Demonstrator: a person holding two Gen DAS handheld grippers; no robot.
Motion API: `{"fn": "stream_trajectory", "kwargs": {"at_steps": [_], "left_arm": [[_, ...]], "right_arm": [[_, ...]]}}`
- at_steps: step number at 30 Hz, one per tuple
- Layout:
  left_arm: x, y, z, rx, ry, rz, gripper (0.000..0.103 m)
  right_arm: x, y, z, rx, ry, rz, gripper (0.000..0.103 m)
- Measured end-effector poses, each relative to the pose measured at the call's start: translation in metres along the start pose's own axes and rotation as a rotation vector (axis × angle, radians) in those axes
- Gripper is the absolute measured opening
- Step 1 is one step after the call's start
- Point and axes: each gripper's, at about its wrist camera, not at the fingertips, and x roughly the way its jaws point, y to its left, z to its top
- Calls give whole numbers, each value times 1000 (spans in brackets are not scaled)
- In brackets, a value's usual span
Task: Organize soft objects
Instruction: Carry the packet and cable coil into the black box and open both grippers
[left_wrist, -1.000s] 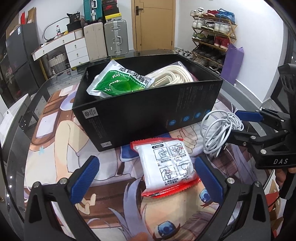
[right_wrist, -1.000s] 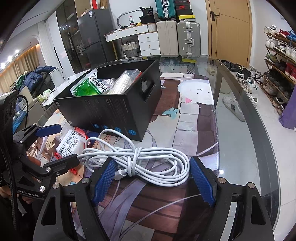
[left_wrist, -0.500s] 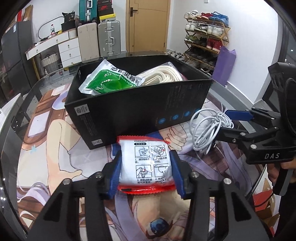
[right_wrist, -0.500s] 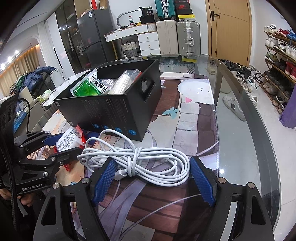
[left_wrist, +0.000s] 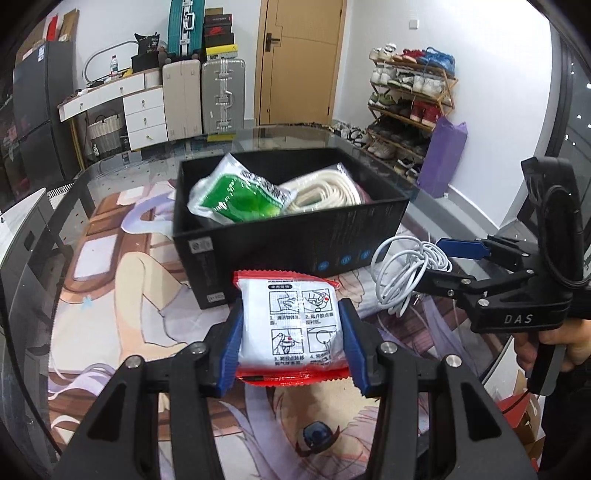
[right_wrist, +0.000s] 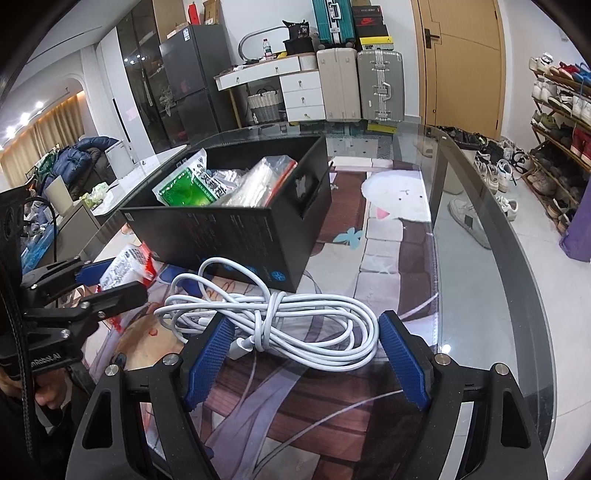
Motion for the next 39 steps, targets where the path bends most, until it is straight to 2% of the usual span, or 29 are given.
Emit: {"fn": "stream_trajectory", "kwargs": {"at_steps": [12, 23, 33, 39], "left_arm": [[-26, 20, 17, -41, -77, 7, 47], [-32, 35, 45, -35, -130, 21, 47], [-23, 42, 67, -32, -152, 1, 47], [-15, 49, 78, -37, -152, -4, 47]], "right_arm": [[-34, 16, 13, -30, -95, -11, 82], [-54, 24, 28, -36, -163, -79, 82], [-51, 34, 66, -112, -169, -153, 82], [-35, 43, 87, -167, -145, -180, 82]]}}
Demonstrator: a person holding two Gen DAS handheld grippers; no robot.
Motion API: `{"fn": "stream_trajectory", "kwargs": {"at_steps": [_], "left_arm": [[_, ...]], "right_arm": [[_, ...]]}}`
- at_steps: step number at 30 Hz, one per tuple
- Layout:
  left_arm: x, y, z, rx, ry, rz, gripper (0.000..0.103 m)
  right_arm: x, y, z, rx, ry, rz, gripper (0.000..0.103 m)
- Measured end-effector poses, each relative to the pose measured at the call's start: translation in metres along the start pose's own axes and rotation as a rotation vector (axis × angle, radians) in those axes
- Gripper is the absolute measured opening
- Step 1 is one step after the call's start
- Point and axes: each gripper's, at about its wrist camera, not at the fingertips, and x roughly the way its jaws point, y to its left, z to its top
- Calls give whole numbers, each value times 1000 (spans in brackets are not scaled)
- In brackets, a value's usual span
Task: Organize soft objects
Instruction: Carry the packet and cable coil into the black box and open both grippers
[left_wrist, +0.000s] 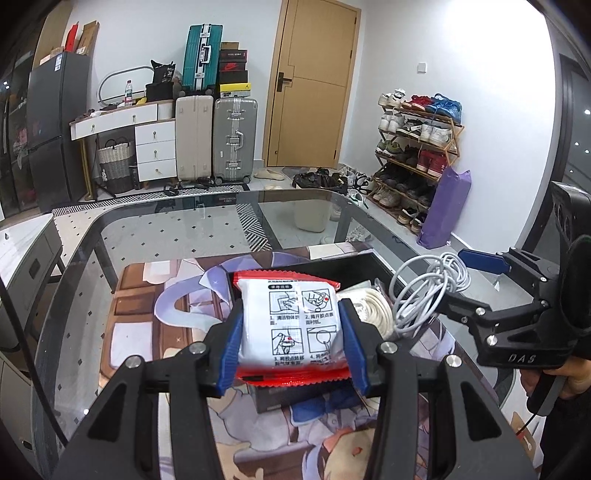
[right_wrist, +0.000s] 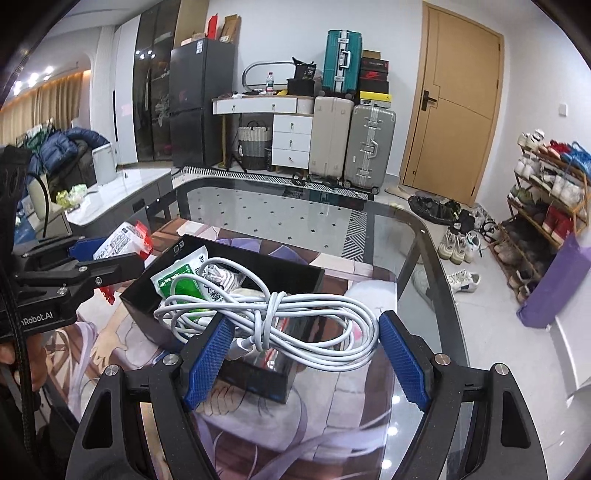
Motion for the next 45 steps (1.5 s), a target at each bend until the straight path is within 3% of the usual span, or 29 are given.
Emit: {"fn": "stream_trajectory", "kwargs": {"at_steps": [15, 28, 31, 38, 45], "left_arm": [[29, 1, 2, 3, 34, 2, 47], [41, 5, 4, -5, 54, -7, 47], [43, 5, 3, -4, 58, -10, 47], [45, 2, 3, 7, 63, -15, 47], [48, 1, 4, 10, 69, -14, 47]], "right_arm": [[51, 34, 12, -136, 66, -27, 82], [84, 44, 18, -258, 134, 41, 82], [89, 40, 20, -252, 151, 67, 82], [82, 34, 18, -233, 131, 46, 97], [61, 20, 10, -166, 95, 27, 99]]}}
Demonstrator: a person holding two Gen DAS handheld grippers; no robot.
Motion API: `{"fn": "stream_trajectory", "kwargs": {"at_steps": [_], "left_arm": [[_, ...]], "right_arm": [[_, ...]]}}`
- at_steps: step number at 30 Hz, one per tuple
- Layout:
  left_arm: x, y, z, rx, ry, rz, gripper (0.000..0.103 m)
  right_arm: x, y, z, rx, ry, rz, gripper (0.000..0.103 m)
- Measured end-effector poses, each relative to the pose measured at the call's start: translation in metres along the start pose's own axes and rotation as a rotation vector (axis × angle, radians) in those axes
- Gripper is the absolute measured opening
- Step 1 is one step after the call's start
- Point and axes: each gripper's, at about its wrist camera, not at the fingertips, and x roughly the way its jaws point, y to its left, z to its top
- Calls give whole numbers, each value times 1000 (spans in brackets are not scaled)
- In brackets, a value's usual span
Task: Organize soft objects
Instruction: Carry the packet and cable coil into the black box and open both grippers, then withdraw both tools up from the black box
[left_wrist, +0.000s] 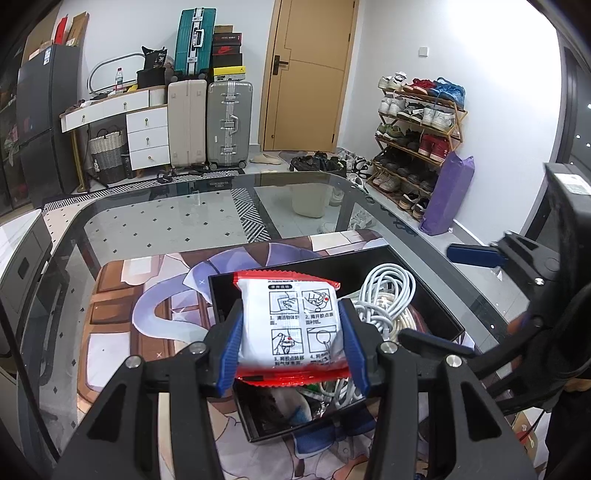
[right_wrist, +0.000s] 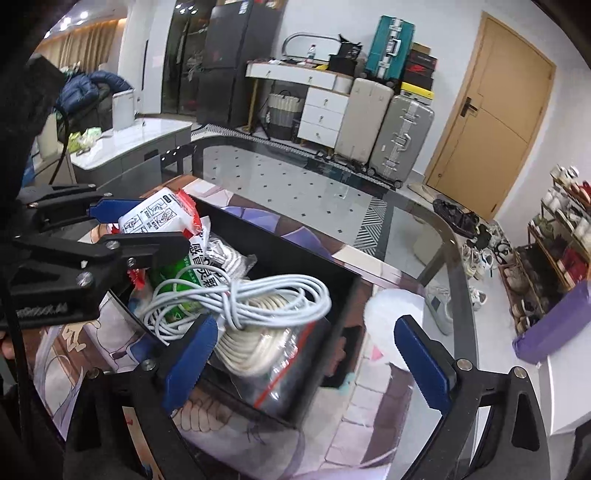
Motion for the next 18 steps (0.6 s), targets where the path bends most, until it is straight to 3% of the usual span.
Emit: {"fn": "stream_trajectory", "kwargs": {"at_steps": [12, 13, 14, 18], "left_arm": [[14, -16, 6, 35, 45, -6, 49], [14, -16, 6, 35, 50, -5, 56], [13, -16, 6, 34, 52, -3, 71], [-5, -13, 2, -3, 13, -37, 88]], "right_arm": [[-34, -23, -28, 146, -71, -11, 100], [-36, -24, -31, 154, -72, -14, 100], [-37, -24, -34, 159, -72, -15, 100], [-43, -23, -48, 184, -74, -11, 100]]}}
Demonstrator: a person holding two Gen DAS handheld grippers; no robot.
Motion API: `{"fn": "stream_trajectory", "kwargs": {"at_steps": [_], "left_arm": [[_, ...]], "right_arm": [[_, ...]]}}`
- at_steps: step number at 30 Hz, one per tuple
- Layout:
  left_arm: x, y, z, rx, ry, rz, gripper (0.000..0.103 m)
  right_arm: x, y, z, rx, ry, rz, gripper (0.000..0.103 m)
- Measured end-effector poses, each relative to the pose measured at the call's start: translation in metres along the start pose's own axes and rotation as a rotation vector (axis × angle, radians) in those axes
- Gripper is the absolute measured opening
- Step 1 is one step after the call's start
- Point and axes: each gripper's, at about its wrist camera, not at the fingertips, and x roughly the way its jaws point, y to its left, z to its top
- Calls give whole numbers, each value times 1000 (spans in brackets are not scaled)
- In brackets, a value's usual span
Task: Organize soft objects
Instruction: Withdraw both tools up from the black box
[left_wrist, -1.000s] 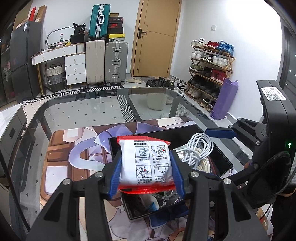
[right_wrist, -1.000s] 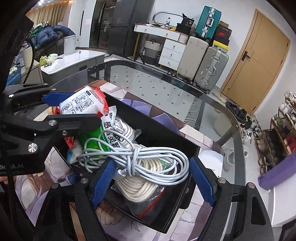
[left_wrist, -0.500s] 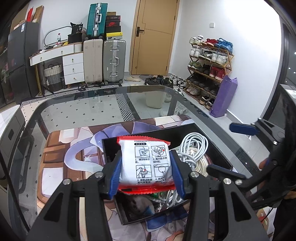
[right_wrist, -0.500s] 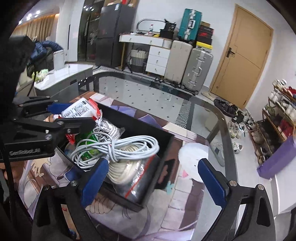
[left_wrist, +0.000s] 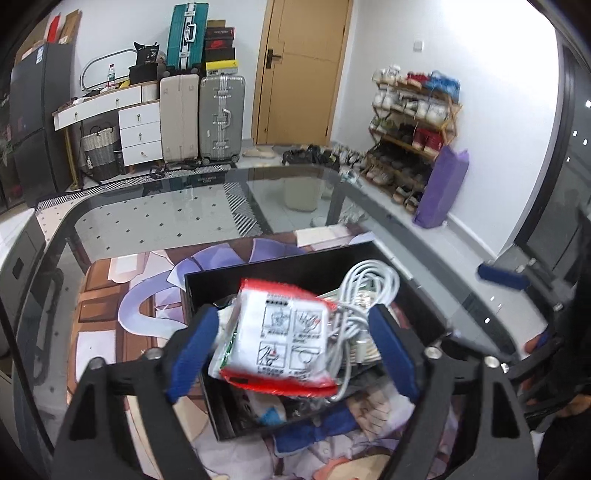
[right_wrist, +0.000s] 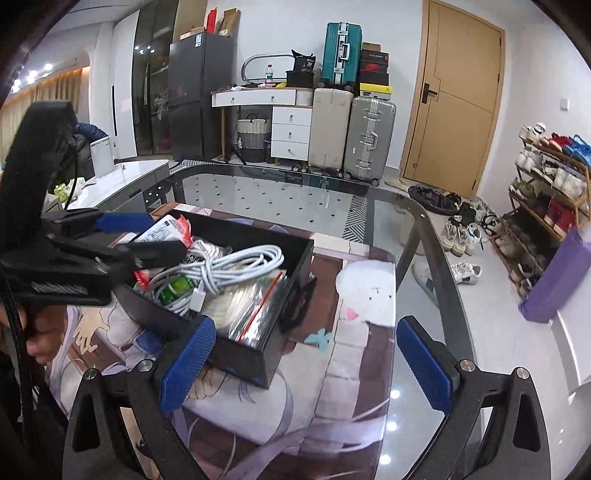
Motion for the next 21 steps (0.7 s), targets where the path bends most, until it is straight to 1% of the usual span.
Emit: {"fn": "stream_trajectory", "kwargs": {"at_steps": [2, 4, 8, 10, 17, 21], "left_arm": [[-7, 0, -2, -10, -13, -1, 98], [-16, 2, -6, -13, -33, 14, 103], [-29, 5, -17, -13, -71, 37, 103], [-34, 8, -25, -15, -90, 60, 103], [-34, 21, -46, -41, -103, 124, 103], [-33, 27, -54, -64, -126, 131, 103]], "right_arm": [[1, 1, -4, 9, 6, -2, 100], [1, 3, -6, 15, 7, -3, 100], [-1, 6, -8, 46, -25, 15, 101], [-3, 9, -9, 56, -47, 18, 102], [0, 22, -9, 63, -97, 44, 102], [2, 26, -9, 48, -119, 55, 102]]}}
